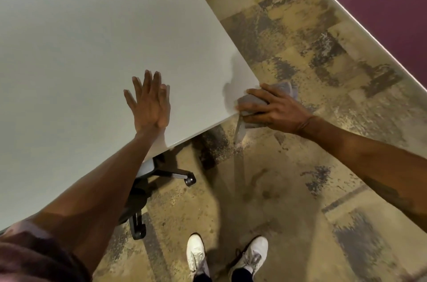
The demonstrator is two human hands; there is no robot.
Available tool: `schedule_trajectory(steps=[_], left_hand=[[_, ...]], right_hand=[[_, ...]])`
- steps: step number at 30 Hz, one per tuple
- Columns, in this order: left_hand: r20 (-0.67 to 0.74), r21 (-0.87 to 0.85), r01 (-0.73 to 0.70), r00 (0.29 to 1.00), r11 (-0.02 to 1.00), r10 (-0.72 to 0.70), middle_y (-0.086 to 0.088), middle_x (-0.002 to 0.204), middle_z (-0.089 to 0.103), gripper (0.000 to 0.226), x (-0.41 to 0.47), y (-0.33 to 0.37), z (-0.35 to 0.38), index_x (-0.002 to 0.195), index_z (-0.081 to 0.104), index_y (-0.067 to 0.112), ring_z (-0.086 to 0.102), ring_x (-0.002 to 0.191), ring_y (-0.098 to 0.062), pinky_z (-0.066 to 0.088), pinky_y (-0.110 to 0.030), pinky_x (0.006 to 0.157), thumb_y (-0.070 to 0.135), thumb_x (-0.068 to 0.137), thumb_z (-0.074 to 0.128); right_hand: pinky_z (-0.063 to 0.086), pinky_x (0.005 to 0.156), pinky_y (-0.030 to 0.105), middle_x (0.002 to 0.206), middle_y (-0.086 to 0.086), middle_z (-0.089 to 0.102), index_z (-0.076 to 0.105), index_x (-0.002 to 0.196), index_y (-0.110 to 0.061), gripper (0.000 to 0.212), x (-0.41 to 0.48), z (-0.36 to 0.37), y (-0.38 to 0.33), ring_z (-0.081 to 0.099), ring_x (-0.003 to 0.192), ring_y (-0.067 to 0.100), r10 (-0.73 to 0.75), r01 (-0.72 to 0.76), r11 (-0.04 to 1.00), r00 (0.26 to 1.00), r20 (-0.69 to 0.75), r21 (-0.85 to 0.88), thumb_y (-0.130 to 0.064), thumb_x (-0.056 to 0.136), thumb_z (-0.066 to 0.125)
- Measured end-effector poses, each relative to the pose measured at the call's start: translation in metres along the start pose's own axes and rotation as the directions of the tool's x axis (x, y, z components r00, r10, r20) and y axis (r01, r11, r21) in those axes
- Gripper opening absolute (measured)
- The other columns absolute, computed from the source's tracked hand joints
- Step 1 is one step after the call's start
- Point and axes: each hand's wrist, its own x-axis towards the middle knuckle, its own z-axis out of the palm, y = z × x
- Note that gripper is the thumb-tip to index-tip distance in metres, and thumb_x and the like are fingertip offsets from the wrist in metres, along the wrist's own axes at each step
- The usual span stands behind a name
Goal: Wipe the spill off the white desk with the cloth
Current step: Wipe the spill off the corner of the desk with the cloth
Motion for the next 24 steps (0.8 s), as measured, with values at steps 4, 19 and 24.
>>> schedule_trajectory(steps=[4, 19, 24], left_hand=[[0.024, 0.016, -0.009, 1.0, 1.0, 0.008, 0.003, 0.169, 0.02, 0.06, -0.003, 0.006, -0.005, 0.16, 0.024, 0.029, 0.004, 0.159, -0.03, 0.002, -0.064, 0.125, 0.051, 0.106, 0.008], [0.036, -0.022, 0.0, 0.999, 1.0, 0.001, 0.002, 0.171, 0.013, 0.057, -0.01, 0.015, -0.014, 0.162, 0.019, 0.028, -0.003, 0.16, -0.029, -0.005, -0.059, 0.126, 0.046, 0.108, 0.013], [0.06, -0.031, 0.016, 0.998, 0.999, -0.014, 0.002, 0.173, 0.007, 0.06, -0.011, 0.015, -0.016, 0.163, 0.015, 0.028, -0.007, 0.159, -0.029, -0.006, -0.059, 0.126, 0.049, 0.107, 0.008]], right_hand=[[0.027, 0.118, 0.055, 0.15, 0.004, 0.049, 0.065, 0.12, -0.026, 0.029, 0.003, 0.005, -0.004, 0.043, 0.137, 0.042, -0.03, 0.03, 0.998, 0.999, -0.012, 0.05, -0.026, 0.106, 0.04], [0.044, 0.109, 0.048, 0.138, 0.001, 0.061, 0.071, 0.119, -0.021, 0.041, 0.105, -0.001, -0.111, 0.057, 0.127, 0.033, -0.052, 0.091, 0.982, 0.972, -0.231, 0.163, -0.015, 0.108, 0.033], [0.032, 0.116, 0.049, 0.142, 0.0, 0.058, 0.07, 0.119, -0.022, 0.046, 0.133, 0.005, -0.146, 0.052, 0.133, 0.035, -0.089, 0.105, 0.991, 0.98, -0.177, 0.086, -0.006, 0.097, 0.033]])
